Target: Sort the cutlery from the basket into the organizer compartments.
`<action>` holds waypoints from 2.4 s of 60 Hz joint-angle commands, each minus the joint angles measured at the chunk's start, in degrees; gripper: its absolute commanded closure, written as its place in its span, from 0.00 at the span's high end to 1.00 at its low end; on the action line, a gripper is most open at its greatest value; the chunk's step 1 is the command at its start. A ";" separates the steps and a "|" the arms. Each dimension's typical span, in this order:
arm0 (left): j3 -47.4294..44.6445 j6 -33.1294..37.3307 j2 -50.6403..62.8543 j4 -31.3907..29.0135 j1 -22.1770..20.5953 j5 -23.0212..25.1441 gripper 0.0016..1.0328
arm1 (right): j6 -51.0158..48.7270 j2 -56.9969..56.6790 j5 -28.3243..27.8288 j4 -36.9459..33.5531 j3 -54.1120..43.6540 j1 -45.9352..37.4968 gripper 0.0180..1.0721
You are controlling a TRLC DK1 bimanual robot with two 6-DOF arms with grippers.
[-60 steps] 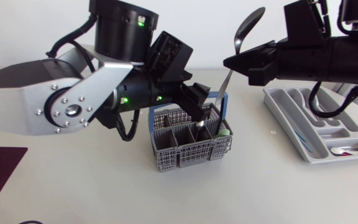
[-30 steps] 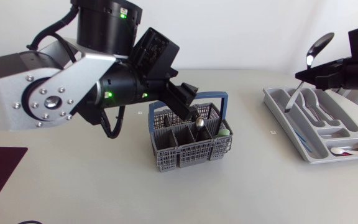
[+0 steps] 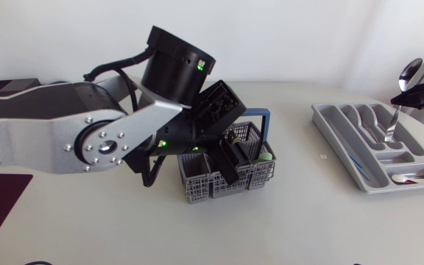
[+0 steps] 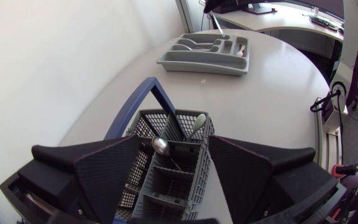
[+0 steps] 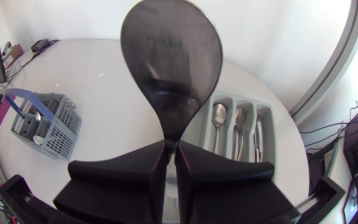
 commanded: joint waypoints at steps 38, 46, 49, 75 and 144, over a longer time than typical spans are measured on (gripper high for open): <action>1.20 3.68 2.19 -1.31 -2.56 -0.05 0.75 | -5.95 22.41 4.67 -1.55 13.60 -1.92 0.05; 1.20 3.68 2.37 -1.31 -2.91 -0.05 0.75 | -5.77 24.87 4.67 -1.46 15.45 -1.48 0.05; 1.20 3.68 2.37 -1.40 -3.00 -0.05 0.75 | -5.60 25.22 4.67 -1.55 16.07 -1.39 0.05; 1.73 3.76 3.42 -1.75 -3.35 -0.05 0.75 | -2.87 30.14 6.42 -1.37 23.54 1.42 0.05; -0.21 5.61 1.58 -1.93 -2.91 0.30 0.75 | 2.66 51.41 12.58 -1.90 40.67 3.62 0.06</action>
